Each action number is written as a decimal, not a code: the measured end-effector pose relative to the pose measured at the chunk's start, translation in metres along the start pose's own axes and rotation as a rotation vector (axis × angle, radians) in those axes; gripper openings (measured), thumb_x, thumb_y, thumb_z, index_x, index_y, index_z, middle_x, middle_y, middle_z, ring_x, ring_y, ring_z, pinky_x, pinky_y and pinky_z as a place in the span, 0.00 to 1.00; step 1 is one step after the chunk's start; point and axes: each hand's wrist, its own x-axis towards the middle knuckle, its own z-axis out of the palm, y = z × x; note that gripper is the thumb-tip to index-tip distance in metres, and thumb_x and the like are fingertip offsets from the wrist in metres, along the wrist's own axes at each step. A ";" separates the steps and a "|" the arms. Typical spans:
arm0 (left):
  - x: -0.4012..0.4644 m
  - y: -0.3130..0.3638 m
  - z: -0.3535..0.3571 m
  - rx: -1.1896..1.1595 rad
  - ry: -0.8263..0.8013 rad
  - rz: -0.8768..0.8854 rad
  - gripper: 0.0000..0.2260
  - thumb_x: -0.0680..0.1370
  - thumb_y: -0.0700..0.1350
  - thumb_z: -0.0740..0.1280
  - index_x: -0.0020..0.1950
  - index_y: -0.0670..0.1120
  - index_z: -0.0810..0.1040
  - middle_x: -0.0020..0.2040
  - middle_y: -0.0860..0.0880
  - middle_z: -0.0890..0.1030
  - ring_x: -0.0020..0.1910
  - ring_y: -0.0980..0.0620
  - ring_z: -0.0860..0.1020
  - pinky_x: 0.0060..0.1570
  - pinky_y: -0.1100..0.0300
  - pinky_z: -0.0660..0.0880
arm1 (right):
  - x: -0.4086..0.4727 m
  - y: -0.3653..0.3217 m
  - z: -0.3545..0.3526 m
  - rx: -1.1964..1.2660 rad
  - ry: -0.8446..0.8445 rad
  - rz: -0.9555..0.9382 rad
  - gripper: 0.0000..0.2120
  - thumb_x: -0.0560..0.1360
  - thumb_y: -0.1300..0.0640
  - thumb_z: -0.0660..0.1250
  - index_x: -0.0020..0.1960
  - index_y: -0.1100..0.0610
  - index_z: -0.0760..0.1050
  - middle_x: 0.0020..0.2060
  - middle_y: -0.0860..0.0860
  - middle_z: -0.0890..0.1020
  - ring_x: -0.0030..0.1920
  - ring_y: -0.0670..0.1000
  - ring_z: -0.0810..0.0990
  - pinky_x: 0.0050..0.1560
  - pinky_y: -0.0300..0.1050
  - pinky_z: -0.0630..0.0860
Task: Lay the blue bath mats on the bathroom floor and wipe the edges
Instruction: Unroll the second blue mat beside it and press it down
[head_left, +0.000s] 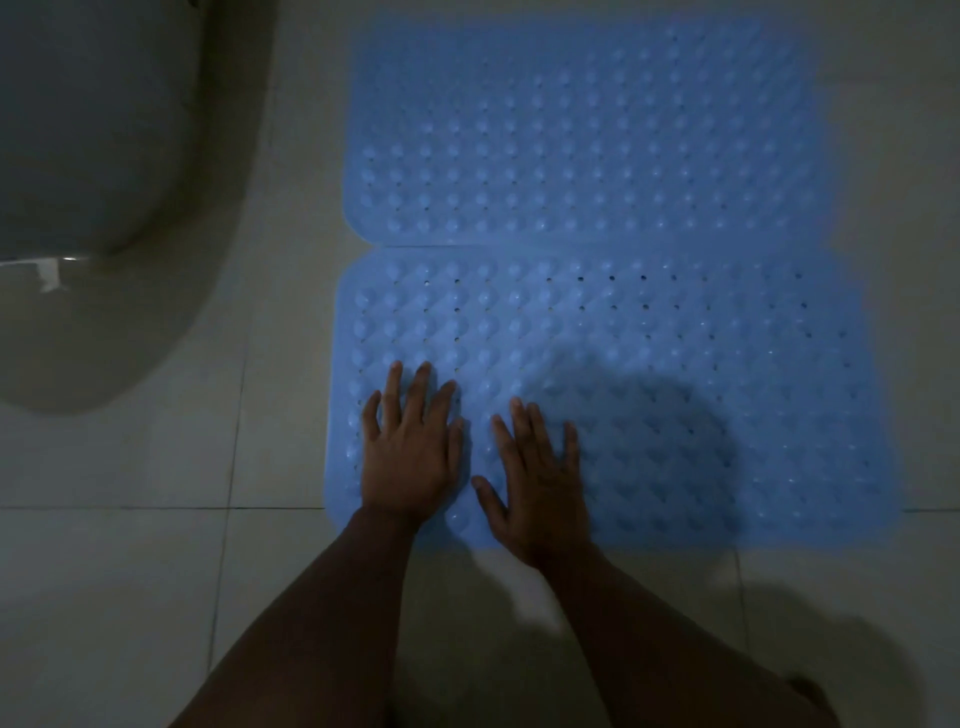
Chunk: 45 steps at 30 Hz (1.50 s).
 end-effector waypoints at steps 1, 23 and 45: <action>-0.002 -0.001 0.001 -0.006 -0.005 0.004 0.24 0.84 0.57 0.52 0.76 0.50 0.70 0.81 0.45 0.64 0.82 0.40 0.53 0.75 0.37 0.58 | 0.000 -0.001 0.001 0.003 0.013 0.003 0.33 0.81 0.38 0.55 0.81 0.54 0.59 0.82 0.55 0.53 0.82 0.55 0.48 0.76 0.69 0.51; -0.007 0.024 0.007 -0.033 0.020 0.148 0.26 0.82 0.59 0.56 0.77 0.49 0.70 0.81 0.43 0.63 0.82 0.37 0.54 0.76 0.35 0.55 | 0.104 0.043 -0.104 0.182 0.077 0.075 0.12 0.78 0.47 0.60 0.48 0.53 0.78 0.43 0.52 0.85 0.48 0.60 0.83 0.47 0.51 0.79; -0.014 0.049 0.045 0.022 -0.044 0.139 0.37 0.79 0.70 0.54 0.83 0.51 0.55 0.84 0.43 0.49 0.83 0.38 0.45 0.76 0.32 0.50 | 0.110 0.074 -0.071 0.236 0.216 0.046 0.10 0.78 0.52 0.63 0.46 0.56 0.80 0.40 0.51 0.82 0.43 0.55 0.78 0.43 0.52 0.78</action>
